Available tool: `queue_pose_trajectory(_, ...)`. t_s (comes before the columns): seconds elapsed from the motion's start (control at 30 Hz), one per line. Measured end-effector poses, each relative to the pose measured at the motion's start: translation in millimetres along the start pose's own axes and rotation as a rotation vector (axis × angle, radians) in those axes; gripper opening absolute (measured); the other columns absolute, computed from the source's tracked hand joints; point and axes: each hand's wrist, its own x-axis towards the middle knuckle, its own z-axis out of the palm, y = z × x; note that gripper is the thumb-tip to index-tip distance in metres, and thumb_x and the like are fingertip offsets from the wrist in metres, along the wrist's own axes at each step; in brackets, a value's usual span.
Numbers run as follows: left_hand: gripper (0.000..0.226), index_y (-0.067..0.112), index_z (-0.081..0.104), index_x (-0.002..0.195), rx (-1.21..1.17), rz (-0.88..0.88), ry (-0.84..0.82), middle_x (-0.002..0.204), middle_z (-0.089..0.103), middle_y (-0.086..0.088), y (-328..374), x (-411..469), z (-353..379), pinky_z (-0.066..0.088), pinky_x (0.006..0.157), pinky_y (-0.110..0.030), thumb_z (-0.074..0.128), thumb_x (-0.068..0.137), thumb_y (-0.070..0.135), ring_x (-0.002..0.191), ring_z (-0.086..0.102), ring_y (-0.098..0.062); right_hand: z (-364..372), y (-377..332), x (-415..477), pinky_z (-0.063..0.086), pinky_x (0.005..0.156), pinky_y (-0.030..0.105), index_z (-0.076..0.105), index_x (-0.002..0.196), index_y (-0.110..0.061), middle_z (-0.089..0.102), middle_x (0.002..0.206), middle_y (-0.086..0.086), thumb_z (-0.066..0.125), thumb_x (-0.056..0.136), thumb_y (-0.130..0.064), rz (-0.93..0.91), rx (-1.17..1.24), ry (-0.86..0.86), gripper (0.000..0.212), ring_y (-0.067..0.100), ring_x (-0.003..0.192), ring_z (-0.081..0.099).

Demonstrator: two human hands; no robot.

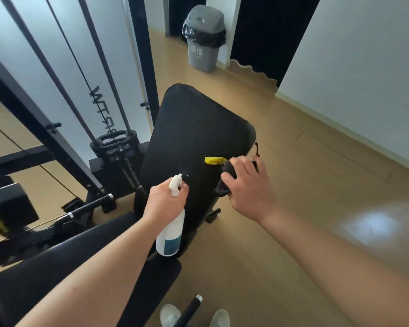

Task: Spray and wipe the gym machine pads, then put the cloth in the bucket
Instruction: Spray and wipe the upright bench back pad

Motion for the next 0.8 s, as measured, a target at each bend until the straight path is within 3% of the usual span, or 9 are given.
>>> queue_pose_trajectory(0.07,0.033,0.02,0.065,0.075,0.036,-0.081,-0.008,0.077,0.072,0.0,-1.4,-5.4,3.8,0.056,0.064,-0.035,0.056,0.092,0.046,0.073,0.068,-0.02,-5.9,6.5,-3.9,0.05,0.094,0.053,0.065,0.108,-0.015,0.054,0.13,0.019,0.075,0.084,-0.021,0.088,0.146,0.003,0.026,0.039,0.112,0.054)
queue_pose_trajectory(0.17,0.036,0.014,0.069,0.078,0.061,-0.2,-0.06,0.077,0.075,-0.001,-5.7,-17.7,9.4,0.056,0.064,-0.033,0.056,0.088,0.046,0.076,0.071,-0.02,-11.6,16.3,-10.3,0.056,0.088,0.05,0.066,0.111,-0.011,0.045,0.148,0.024,0.078,0.083,-0.017,0.125,0.314,0.058,0.03,0.042,0.113,0.056)
queue_pose_trajectory(0.3,0.032,0.008,0.066,0.077,0.036,-0.252,-0.052,0.076,0.076,-0.006,-10.2,-35.6,16.0,0.045,0.055,-0.027,0.056,0.089,0.036,0.073,0.071,-0.023,-17.4,22.4,-10.8,0.055,0.085,0.051,0.066,0.109,-0.009,0.043,0.153,0.024,0.077,0.082,-0.017,0.032,0.315,0.092,0.03,0.042,0.107,0.057)
queue_pose_trajectory(0.4,0.034,0.005,0.066,0.08,0.04,-0.286,0.003,0.08,0.076,-0.009,-10.8,-44.6,16.0,0.043,0.053,-0.027,0.055,0.086,0.036,0.065,0.063,-0.019,-23.2,17.8,-7.4,0.055,0.087,0.052,0.067,0.108,-0.01,0.048,0.149,0.022,0.078,0.082,-0.018,-0.007,0.3,0.108,0.029,0.04,0.112,0.055)
queue_pose_trajectory(0.57,0.035,0.013,0.064,0.082,0.026,-0.306,0.057,0.077,0.076,-0.005,-8.6,-40.2,8.7,0.053,0.064,-0.031,0.056,0.093,0.045,0.078,0.071,-0.02,-27.9,6.0,1.9,0.058,0.089,0.05,0.069,0.113,-0.011,0.05,0.148,0.02,0.078,0.085,-0.022,-0.06,0.272,0.1,0.031,0.038,0.117,0.055)
queue_pose_trajectory(0.8,0.045,0.013,0.066,0.08,0.052,-0.233,0.018,0.076,0.076,-0.005,-18.2,-6.5,-13.0,0.055,0.065,-0.035,0.055,0.094,0.054,0.077,0.072,-0.021,-25.0,-15.1,34.5,0.057,0.087,0.05,0.068,0.117,-0.011,0.048,0.149,0.021,0.074,0.086,-0.021,-0.041,0.205,0.056,0.033,0.038,0.119,0.053)
